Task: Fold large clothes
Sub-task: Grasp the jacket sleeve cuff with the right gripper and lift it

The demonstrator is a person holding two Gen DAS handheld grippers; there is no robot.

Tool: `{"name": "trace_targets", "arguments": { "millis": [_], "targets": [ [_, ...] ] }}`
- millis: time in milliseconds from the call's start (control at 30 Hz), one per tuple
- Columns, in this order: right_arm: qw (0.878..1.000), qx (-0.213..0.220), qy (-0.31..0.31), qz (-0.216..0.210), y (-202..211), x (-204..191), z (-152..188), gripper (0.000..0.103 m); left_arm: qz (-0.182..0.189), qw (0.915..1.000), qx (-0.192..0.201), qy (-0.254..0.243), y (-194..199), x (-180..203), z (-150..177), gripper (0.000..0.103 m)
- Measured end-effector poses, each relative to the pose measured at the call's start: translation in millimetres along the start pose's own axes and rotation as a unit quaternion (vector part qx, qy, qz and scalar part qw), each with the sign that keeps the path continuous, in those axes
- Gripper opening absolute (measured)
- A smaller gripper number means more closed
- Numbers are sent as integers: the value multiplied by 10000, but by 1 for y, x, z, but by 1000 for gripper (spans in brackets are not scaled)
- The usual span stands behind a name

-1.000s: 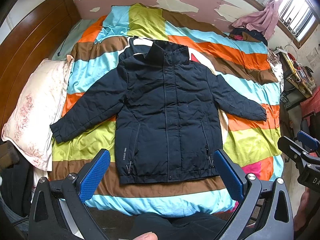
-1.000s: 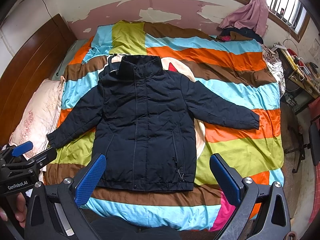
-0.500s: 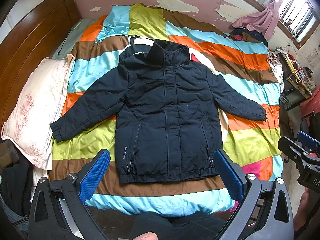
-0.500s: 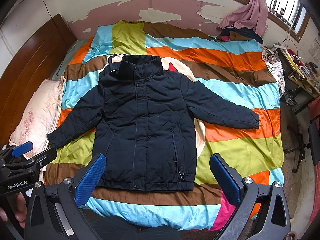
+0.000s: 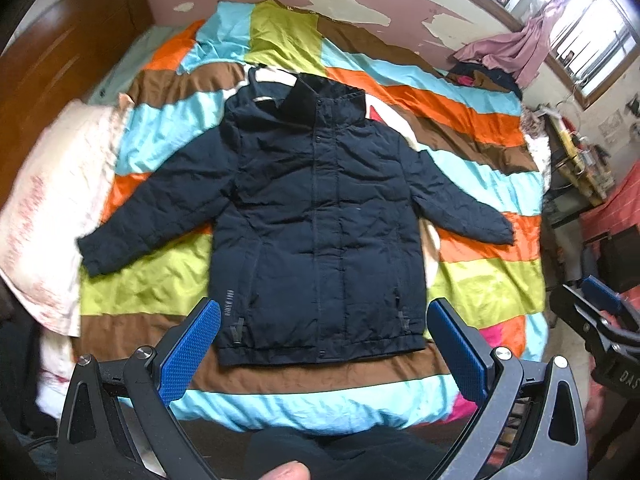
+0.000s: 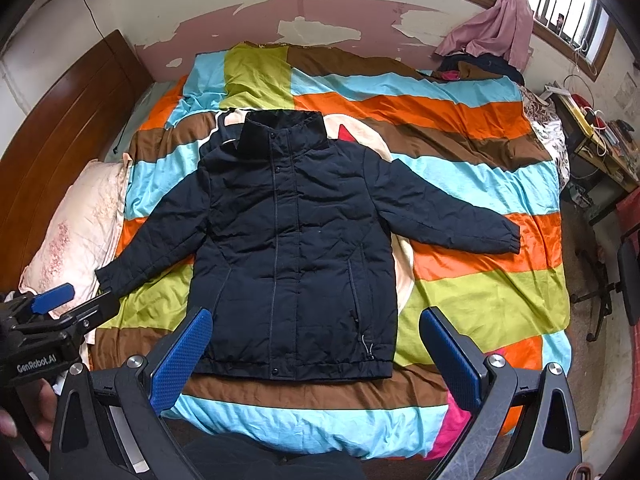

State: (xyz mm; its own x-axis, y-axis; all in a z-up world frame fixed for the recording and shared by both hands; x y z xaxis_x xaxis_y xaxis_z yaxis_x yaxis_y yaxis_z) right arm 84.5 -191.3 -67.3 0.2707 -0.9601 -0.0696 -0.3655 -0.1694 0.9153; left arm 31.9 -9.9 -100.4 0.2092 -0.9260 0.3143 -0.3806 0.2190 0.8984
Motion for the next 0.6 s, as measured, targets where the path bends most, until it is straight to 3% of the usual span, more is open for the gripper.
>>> {"name": "trace_targets", "arguments": {
  "millis": [100, 233, 333, 433, 600],
  "targets": [
    [10000, -14, 10, -75, -8, -1, 12, 103, 425, 9987, -266, 75, -26, -3, 9, 101],
    [9972, -729, 100, 111, -52, 4, 55, 103, 442, 9959, -790, 50, -68, -23, 23, 101],
    [9928, -1149, -344, -74, -85, 18, 84, 103, 381, 9928, -1132, 55, -102, -36, 31, 101],
    [9889, -1368, -579, -102, -110, 31, 104, 103, 274, 9930, -1147, -111, -130, -40, 25, 101],
    [9882, -1338, -743, -92, -139, 57, 114, 103, -16, 9922, -1136, -518, -174, -47, 8, 101]
  ]
}}
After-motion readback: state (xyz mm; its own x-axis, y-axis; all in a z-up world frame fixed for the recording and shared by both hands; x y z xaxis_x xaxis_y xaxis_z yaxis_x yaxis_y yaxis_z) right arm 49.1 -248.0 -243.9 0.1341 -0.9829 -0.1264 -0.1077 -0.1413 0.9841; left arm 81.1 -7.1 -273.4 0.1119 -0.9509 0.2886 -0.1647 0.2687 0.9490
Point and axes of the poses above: each gripper's, at about its wrist camera, not at the fingertips, and y roughly against the way its jaws point, x to its right, z to its underside, the point moved 9 cm from there along -y, roughly the way its jaws point, and after that the axes turned 5 degrees about z, right-handed, at the moved point
